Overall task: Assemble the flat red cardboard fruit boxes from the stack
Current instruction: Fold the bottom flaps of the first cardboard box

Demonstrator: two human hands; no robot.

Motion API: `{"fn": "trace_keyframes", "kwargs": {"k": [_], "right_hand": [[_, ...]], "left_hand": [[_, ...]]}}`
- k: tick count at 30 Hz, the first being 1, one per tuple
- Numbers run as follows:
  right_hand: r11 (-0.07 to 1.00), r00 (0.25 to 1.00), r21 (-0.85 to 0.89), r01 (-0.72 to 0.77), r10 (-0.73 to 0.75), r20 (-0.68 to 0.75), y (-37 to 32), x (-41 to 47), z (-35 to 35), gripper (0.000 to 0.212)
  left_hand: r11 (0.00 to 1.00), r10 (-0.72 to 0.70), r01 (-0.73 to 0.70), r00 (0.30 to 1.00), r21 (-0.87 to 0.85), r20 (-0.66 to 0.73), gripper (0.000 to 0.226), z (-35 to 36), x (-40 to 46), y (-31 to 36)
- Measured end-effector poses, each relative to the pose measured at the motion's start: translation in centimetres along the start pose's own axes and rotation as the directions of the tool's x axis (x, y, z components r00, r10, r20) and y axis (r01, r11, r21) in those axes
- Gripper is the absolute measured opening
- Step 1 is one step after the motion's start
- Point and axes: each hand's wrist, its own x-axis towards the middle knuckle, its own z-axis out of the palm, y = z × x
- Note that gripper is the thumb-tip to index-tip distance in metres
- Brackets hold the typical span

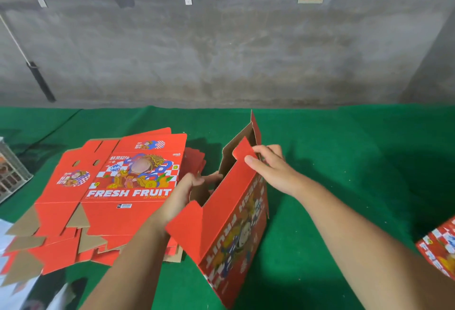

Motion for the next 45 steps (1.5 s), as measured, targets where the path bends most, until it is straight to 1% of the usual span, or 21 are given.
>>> {"fn": "trace_keyframes", "kwargs": {"k": [1,4,6,10,13,14,16,18,19,21,23,25,28,29,31,33,35,37,40,43,45], "right_hand": [[0.998,1.0,-0.054,-0.017,0.016,-0.025,0.3,0.0,-0.2,0.074],[0.974,0.998,-0.228,-0.008,-0.006,-0.062,2.2,-1.0,-0.5,0.08],[0.958,0.995,-0.287,0.023,-0.049,-0.084,3.9,-2.4,-0.8,0.083],[0.95,0.993,-0.313,-0.005,-0.032,-0.114,6.7,-5.4,-2.2,0.077],[0.922,0.988,-0.384,-0.046,-0.015,-0.155,7.4,-7.6,-1.9,0.074],[0.937,0.981,-0.34,-0.075,0.008,-0.193,7.3,-8.4,-1.4,0.078],[0.984,0.964,-0.132,-0.122,0.085,-0.254,6.9,-10.4,-0.2,0.078],[0.987,0.952,0.061,-0.145,0.156,-0.262,6.6,-12.4,1.3,0.068],[0.98,0.945,0.115,-0.165,0.19,-0.268,6.3,-13.2,2.1,0.061],[0.974,0.919,0.123,-0.192,0.222,-0.326,5.5,-14.0,3.4,0.055],[0.971,0.892,-0.012,-0.238,0.214,-0.399,4.6,-13.9,4.0,0.048],[0.946,0.882,-0.145,-0.291,0.207,-0.423,3.4,-13.4,4.8,0.039],[0.909,0.874,-0.228,-0.349,0.228,-0.429,1.9,-12.9,6.1,0.035],[0.91,0.874,-0.225,-0.349,0.229,-0.429,1.6,-12.8,6.3,0.045],[0.918,0.878,-0.201,-0.342,0.236,-0.416,1.1,-13.0,6.2,0.085],[0.909,0.872,-0.196,-0.368,0.264,-0.413,1.2,-13.6,6.1,0.101],[0.877,0.844,-0.21,-0.431,0.311,-0.436,1.6,-14.0,6.2,0.103],[0.869,0.821,-0.199,-0.452,0.319,-0.473,1.5,-13.8,6.6,0.103],[0.878,0.827,-0.217,-0.427,0.281,-0.487,0.4,-13.1,6.8,0.102],[0.883,0.836,-0.258,-0.391,0.224,-0.5,-0.2,-12.2,7.0,0.096],[0.915,0.851,-0.266,-0.305,0.136,-0.507,-0.3,-11.8,7.3,0.095]], "left_hand": [[0.998,-0.054,0.053,0.998,-0.021,-0.032,0.051,0.0,0.9,0.0],[0.999,0.046,-0.041,0.987,-0.034,0.157,0.05,-3.1,2.3,-1.1],[0.995,0.095,-0.098,0.976,0.007,0.197,0.066,-4.8,2.1,-1.0],[0.98,0.131,-0.154,0.976,0.126,0.173,0.076,-6.6,2.3,-0.9],[0.96,0.233,-0.249,0.964,0.126,0.128,0.061,-6.2,1.6,-1.3],[0.95,0.289,-0.296,0.954,0.102,0.078,0.052,-6.4,1.6,-1.4],[0.918,0.396,-0.392,0.913,0.057,-0.101,0.032,-7.7,2.1,-1.5],[0.907,0.389,-0.413,0.896,-0.081,-0.216,0.031,-8.8,2.5,-0.9],[0.918,0.362,-0.391,0.895,-0.069,-0.26,0.03,-9.1,2.7,-0.4],[0.937,0.347,-0.32,0.898,0.139,-0.271,0.027,-9.5,3.0,-0.1],[0.816,0.478,-0.377,0.866,0.438,-0.146,0.038,-8.9,2.6,-0.4],[0.635,0.591,-0.51,0.805,0.581,0.06,0.044,-8.4,1.5,-0.7],[0.245,0.643,-0.607,0.685,0.756,0.342,0.036,-8.1,0.2,-1.2],[0.142,0.624,-0.595,0.674,0.791,0.395,0.03,-7.9,0.0,-1.1],[0.071,0.584,-0.529,0.71,0.846,0.395,0.027,-7.3,-0.5,-1.0],[0.072,0.575,-0.544,0.708,0.836,0.411,0.027,-7.1,-1.2,-1.0],[0.002,0.543,-0.632,0.651,0.775,0.53,0.018,-7.2,-1.6,-1.5],[-0.09,0.433,-0.636,0.668,0.767,0.605,0.024,-7.4,-1.7,-2.5],[-0.23,0.293,-0.493,0.787,0.839,0.543,0.06,-7.1,-0.8,-3.5],[-0.331,0.341,-0.424,0.779,0.843,0.526,0.07,-6.2,0.3,-3.1],[-0.411,0.369,-0.353,0.779,0.841,0.507,0.072,-5.7,1.1,-2.5]]}}
